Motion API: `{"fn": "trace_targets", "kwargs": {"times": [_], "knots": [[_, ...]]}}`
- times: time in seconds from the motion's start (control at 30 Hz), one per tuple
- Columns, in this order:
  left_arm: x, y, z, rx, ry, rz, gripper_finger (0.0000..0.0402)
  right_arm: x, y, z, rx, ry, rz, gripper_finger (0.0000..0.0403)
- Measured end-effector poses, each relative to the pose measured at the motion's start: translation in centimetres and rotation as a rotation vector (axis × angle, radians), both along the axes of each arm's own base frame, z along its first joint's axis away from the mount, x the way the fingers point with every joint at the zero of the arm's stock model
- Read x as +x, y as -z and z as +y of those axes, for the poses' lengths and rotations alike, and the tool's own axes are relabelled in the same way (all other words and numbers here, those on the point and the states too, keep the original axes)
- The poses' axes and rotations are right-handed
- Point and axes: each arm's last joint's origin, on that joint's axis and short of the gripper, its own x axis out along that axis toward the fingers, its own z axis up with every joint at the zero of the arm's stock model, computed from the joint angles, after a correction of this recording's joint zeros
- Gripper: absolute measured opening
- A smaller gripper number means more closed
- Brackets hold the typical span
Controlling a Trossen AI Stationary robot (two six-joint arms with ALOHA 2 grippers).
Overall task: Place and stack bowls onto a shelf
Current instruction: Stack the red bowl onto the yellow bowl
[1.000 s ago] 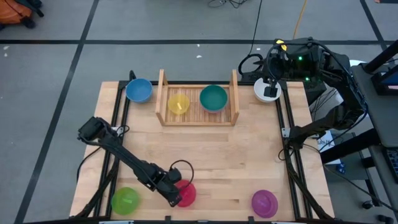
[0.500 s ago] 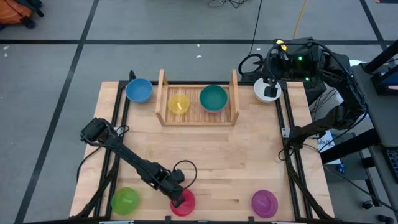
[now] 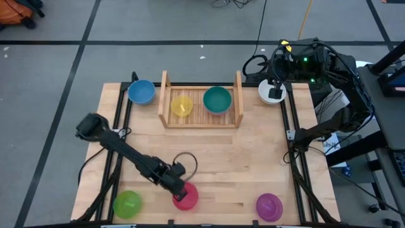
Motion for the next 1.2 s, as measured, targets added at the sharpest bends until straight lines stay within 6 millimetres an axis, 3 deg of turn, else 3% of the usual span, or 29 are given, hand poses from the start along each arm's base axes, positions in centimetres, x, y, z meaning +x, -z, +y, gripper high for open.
{"fn": "trace_targets", "kwargs": {"times": [0.33, 0.73, 0.93, 1.2], "knots": [[-3.0, -7.8, 8.2, 0.118, -0.221, 0.101, 0.0004, -1.3, -0.5, 0.4, -0.012, 0.002, -0.03, 0.0125], [-3.5, -18.4, 18.9, 0.352, -0.264, -0.016, 0.0003, -3.0, -1.1, 1.1, -0.02, 0.007, -0.076, 0.0125], [-4.5, -21.0, 24.3, 0.432, -0.314, -0.049, 0.0003, -3.2, -1.2, 1.1, -0.02, 0.007, -0.081, 0.0125], [-4.9, -20.7, 30.5, 0.47, -0.339, 0.003, 0.0003, -3.2, -1.2, 1.1, -0.017, 0.01, -0.083, 0.0125]]}}
